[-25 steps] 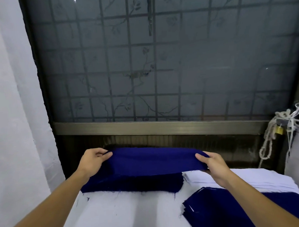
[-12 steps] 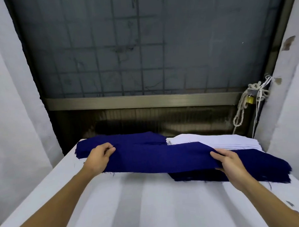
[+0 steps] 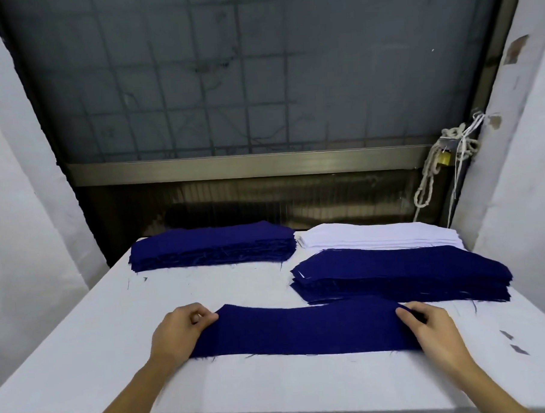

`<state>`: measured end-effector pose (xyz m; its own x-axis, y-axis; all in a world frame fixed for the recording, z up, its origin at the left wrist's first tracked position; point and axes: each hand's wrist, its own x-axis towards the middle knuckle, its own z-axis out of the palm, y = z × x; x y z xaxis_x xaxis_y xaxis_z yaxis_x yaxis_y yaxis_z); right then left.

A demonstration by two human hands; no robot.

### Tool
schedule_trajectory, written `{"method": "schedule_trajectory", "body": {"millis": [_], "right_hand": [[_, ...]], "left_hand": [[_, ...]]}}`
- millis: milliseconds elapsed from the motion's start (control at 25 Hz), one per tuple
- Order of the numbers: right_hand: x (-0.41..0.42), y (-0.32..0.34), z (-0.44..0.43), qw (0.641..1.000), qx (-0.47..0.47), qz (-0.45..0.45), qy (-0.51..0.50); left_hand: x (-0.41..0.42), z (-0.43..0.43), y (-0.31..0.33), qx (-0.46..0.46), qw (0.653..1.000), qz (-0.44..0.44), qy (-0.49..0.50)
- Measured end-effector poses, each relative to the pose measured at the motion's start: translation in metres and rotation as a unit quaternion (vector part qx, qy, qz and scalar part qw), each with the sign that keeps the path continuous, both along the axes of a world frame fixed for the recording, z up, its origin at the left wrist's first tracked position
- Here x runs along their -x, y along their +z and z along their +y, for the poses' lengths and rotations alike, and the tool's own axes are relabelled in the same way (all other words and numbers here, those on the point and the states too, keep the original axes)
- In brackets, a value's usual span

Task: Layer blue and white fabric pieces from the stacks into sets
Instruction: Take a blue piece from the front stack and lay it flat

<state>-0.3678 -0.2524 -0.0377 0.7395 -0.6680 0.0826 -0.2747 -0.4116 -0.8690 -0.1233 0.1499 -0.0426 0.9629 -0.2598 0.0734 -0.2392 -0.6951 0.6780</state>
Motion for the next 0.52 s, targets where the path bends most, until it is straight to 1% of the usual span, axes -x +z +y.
{"method": "schedule_trajectory", "body": {"millis": [80,160,320,520], "right_hand": [[0.0007,-0.0057,0.0034,0.990,0.121,0.062,-0.029],[-0.0011,-0.0082,0.0078,0.978,0.187,0.084,-0.047],[-0.0026,-0.0103,0.0085,0.968,0.231,0.087,-0.045],[-0.0025,-0.0112,0.0062,0.968,0.229,0.081,-0.059]], "left_hand": [[0.0034,0.0007,-0.0050,0.050,0.998,-0.003,0.024],[0.0047,-0.0002,-0.0058,0.054,0.998,-0.021,0.025],[0.0056,-0.0004,-0.0072,0.035,0.998,-0.032,0.028],[0.0069,-0.0002,-0.0070,0.039,0.999,-0.028,0.019]]}}
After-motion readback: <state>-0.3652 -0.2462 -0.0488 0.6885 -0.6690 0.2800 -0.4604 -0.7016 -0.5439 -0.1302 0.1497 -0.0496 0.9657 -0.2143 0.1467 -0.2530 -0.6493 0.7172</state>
